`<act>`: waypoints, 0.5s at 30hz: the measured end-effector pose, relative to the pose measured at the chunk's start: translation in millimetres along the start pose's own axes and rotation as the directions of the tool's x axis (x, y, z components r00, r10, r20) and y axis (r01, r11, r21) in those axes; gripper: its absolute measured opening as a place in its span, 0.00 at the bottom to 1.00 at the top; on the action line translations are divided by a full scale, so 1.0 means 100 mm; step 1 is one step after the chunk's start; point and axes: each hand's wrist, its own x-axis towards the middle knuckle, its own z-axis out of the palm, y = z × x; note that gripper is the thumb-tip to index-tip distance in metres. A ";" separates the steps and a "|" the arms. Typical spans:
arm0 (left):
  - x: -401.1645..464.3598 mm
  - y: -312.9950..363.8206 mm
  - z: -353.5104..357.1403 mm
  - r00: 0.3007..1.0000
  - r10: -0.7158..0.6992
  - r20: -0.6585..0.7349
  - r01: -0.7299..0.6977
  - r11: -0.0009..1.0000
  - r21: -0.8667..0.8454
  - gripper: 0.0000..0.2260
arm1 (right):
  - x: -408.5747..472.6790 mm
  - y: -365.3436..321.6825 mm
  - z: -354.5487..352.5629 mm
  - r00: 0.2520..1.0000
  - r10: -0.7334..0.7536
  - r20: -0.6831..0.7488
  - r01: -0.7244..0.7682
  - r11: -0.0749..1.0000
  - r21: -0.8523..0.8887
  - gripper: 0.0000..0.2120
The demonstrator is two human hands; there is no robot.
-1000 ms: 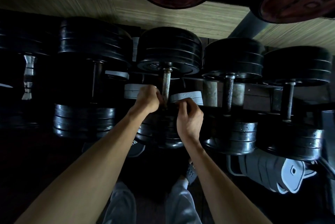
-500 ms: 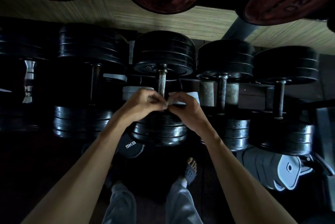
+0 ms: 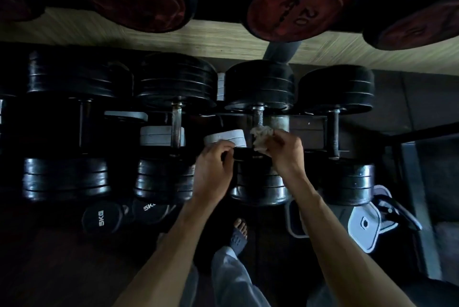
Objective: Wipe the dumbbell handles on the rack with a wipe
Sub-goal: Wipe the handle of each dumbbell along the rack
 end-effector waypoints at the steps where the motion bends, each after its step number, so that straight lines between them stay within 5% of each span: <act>1: -0.04 0.02 0.12 1.000 0.020 -0.001 -0.020 1.000 0.024 0.07 | 0.03 0.04 -0.04 1.000 0.012 -0.027 -0.013 0.999 -0.039 0.07; 9: 0.02 0.06 0.83 0.998 -0.054 -0.007 0.054 0.957 0.286 0.22 | 0.26 0.20 -0.15 0.986 0.036 -0.160 -0.076 0.965 -0.249 0.09; 15: 0.16 0.00 0.95 0.989 -0.086 -0.123 0.108 0.977 0.181 0.14 | 0.59 0.25 -0.02 0.990 0.064 -0.128 -0.098 0.954 -0.283 0.13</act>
